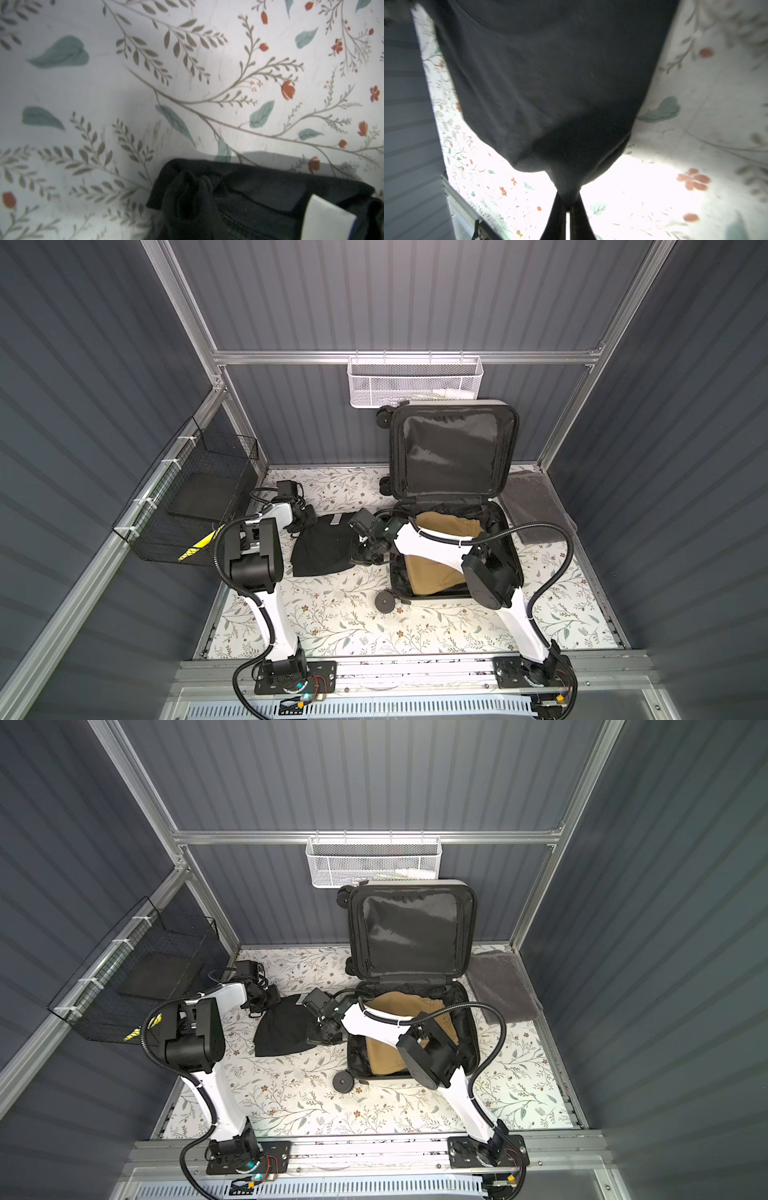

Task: Pack the luggage
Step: 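Lift the black T-shirt with both grippers toward the suitcase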

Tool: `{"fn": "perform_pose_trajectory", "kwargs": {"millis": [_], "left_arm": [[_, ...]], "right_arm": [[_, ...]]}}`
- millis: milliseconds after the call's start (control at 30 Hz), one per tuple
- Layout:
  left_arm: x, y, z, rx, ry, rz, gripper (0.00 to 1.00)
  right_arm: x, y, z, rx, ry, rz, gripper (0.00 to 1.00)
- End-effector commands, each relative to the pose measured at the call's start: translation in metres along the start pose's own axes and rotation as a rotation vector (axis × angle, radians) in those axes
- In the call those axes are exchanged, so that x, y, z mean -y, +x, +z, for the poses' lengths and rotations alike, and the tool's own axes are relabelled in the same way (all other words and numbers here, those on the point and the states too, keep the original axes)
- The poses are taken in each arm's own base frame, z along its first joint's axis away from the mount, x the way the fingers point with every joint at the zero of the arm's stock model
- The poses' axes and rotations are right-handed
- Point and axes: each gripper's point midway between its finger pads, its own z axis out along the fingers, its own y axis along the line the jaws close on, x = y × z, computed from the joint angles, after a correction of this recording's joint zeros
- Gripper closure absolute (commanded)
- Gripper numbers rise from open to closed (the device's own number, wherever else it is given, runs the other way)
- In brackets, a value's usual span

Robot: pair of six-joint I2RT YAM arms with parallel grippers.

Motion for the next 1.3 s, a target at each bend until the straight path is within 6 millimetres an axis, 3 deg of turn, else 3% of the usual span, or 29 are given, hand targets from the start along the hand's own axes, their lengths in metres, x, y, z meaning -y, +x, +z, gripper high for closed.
{"fn": "perform_pose_trajectory", "kwargs": {"millis": [0, 400, 533, 700, 1000, 1267], "left_arm": [[0.017, -0.001, -0.028, 0.002, 0.063, -0.033, 1.0], [0.059, -0.05, -0.102, 0.172, 0.201, -0.069, 1.0], [0.084, -0.072, -0.133, 0.242, 0.253, -0.053, 1.0], [0.117, -0.084, -0.16, 0.293, 0.301, -0.02, 1.0], [0.17, -0.083, -0.19, 0.334, 0.381, 0.017, 1.0], [0.207, -0.075, -0.226, 0.37, 0.458, 0.022, 1.0]], "right_arm": [[-0.027, -0.022, -0.046, 0.061, -0.06, -0.082, 1.0], [-0.06, -0.048, -0.117, 0.119, -0.165, -0.185, 1.0], [-0.066, -0.054, -0.143, 0.142, -0.2, -0.205, 1.0], [-0.069, -0.061, -0.175, 0.18, -0.223, -0.225, 1.0], [-0.044, -0.065, -0.222, 0.245, -0.228, -0.213, 1.0], [-0.011, -0.057, -0.267, 0.307, -0.229, -0.19, 1.0]]}}
